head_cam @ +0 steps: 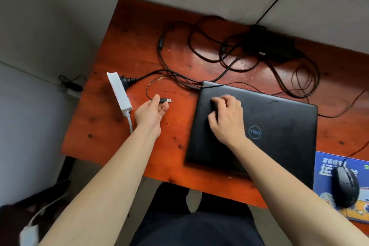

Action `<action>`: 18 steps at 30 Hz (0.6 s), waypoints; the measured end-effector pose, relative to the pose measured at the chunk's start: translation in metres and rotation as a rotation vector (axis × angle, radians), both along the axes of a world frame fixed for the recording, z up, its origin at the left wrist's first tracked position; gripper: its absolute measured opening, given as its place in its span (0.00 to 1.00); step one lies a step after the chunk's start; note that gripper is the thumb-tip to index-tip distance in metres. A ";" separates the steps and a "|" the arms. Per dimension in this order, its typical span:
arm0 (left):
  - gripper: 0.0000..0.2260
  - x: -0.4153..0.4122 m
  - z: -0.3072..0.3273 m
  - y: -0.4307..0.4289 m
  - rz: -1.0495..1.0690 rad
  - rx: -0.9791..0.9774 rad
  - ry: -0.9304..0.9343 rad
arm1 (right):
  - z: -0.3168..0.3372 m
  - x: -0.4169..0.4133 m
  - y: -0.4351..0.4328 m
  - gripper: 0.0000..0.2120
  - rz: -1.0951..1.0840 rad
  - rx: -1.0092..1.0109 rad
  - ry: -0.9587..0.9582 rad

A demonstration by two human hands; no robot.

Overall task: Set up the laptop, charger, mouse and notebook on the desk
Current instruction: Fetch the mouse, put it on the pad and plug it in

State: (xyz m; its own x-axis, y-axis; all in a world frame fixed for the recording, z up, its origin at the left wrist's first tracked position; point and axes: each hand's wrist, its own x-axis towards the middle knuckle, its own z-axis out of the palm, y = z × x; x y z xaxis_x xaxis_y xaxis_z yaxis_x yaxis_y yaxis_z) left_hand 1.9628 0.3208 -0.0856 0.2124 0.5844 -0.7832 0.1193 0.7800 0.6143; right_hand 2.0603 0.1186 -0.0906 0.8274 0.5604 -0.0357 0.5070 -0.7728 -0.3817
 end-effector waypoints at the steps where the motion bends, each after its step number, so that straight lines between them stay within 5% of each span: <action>1: 0.07 -0.002 -0.003 -0.002 -0.016 0.000 0.011 | -0.003 0.006 0.006 0.22 0.004 -0.010 -0.004; 8: 0.04 -0.014 -0.013 -0.019 -0.235 0.067 0.028 | -0.020 0.052 0.027 0.31 0.090 -0.229 -0.069; 18: 0.09 -0.020 -0.022 -0.025 -0.459 0.294 -0.004 | -0.032 0.053 0.027 0.28 0.069 -0.193 -0.130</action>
